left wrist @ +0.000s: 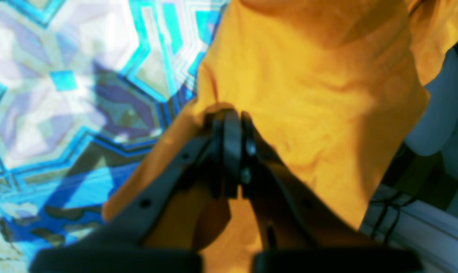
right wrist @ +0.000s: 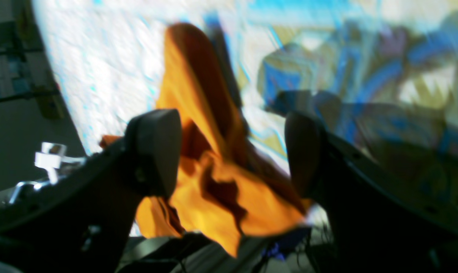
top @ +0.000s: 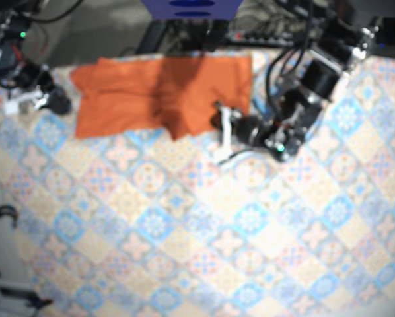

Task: Fold the T-shirt properly
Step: 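Move the right gripper to the strip's other end and grasp it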

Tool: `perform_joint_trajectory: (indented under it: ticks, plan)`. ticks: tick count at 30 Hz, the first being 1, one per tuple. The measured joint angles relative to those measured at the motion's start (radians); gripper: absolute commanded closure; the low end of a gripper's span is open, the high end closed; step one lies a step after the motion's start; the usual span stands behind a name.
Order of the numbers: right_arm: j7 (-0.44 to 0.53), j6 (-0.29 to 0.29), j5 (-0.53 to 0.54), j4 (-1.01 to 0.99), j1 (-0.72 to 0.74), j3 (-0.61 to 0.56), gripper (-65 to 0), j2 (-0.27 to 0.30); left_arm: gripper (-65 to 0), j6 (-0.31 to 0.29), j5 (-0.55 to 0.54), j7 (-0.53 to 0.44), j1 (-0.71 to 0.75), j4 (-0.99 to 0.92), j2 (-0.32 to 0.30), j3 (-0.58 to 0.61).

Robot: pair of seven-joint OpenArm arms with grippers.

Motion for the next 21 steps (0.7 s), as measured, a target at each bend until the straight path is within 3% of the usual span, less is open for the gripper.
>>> perform_joint_trajectory:
  ticks: [11,18,21]
  plan:
    - [0.012,0.007,-0.003,0.001,-0.002,-0.122,-41.7,0.001,0.0,0.000,0.000,0.000,0.000,0.000,-0.003,0.000]
    - [0.052,0.011,-0.165,0.009,-0.003,-0.127,-41.6,0.000,0.0,0.000,0.000,0.000,0.000,0.000,-0.003,0.000]
    - [0.066,0.046,-0.211,0.011,-0.002,-0.127,-41.6,0.000,0.0,0.000,-0.011,0.000,0.000,0.000,-0.012,0.000]
